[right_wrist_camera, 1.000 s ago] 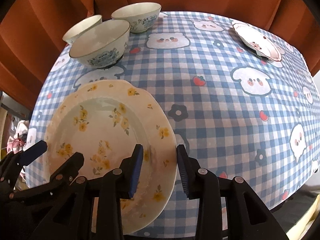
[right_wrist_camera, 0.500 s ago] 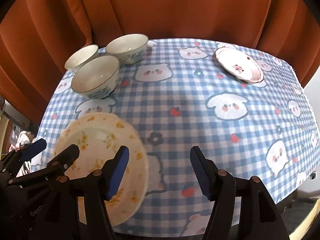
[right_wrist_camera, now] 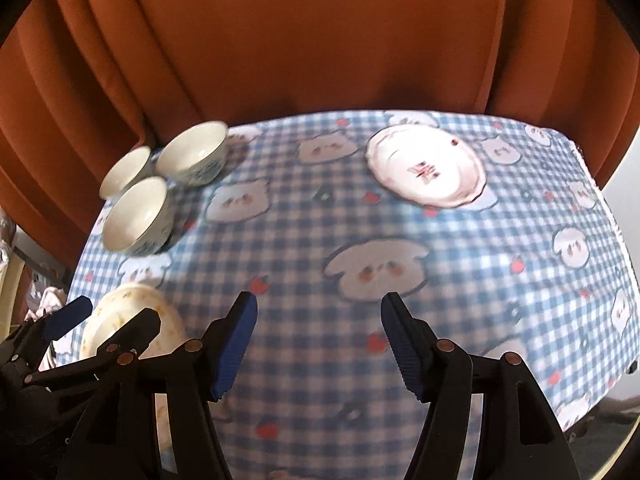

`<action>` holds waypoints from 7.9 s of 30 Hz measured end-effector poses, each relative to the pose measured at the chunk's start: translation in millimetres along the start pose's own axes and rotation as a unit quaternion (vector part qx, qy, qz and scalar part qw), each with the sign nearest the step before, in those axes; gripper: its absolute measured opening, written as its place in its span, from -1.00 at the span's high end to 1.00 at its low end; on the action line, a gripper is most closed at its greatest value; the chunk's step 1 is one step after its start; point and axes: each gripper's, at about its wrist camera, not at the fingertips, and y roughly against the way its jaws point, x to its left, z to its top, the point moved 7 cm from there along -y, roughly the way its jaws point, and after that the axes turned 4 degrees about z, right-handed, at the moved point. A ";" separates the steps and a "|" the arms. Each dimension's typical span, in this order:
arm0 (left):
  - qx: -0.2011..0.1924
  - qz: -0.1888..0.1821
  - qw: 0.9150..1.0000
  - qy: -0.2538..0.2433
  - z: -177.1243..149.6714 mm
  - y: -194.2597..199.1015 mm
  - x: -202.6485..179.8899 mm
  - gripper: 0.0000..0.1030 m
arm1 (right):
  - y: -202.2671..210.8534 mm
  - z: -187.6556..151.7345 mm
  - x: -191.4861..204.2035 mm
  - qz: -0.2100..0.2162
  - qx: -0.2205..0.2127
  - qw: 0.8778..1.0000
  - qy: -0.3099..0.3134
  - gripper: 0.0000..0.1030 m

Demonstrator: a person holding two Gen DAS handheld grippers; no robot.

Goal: Organize plates and bowls

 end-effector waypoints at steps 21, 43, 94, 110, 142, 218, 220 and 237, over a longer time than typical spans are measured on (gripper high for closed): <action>-0.017 0.021 1.000 0.012 77.6 -58.4 -145.1 -0.71 | -42.3 88.4 -159.3 -0.002 -0.011 1.000 0.000 -0.32; 0.024 0.040 0.999 0.002 119.6 -179.6 -200.9 -0.63 | -159.6 148.8 -240.3 0.012 0.022 0.998 -0.064 -0.32; 0.098 0.037 0.994 -0.032 7.9 -137.2 -196.9 -0.16 | -117.8 32.5 -207.4 -0.009 0.102 0.994 -0.029 0.12; 0.089 0.051 0.994 -0.026 17.3 -137.2 -191.8 -0.10 | -132.4 37.6 -204.5 -0.018 0.119 0.993 -0.013 0.13; 0.031 0.028 0.999 -0.032 -3.8 -31.2 -75.8 -0.10 | -32.8 11.5 -86.1 -0.029 0.058 0.998 -0.018 0.13; 0.092 0.043 0.995 0.023 -92.0 -46.0 161.1 -0.22 | -62.4 -91.7 151.6 -0.008 0.122 0.992 0.022 0.49; 0.089 0.054 0.994 0.022 -90.1 -48.8 163.9 -0.22 | -67.2 -89.8 154.1 -0.004 0.124 0.992 0.023 0.49; 0.079 0.069 0.994 0.023 -92.2 -48.2 165.1 -0.33 | -75.0 -90.3 166.5 -0.025 0.106 0.991 0.076 0.43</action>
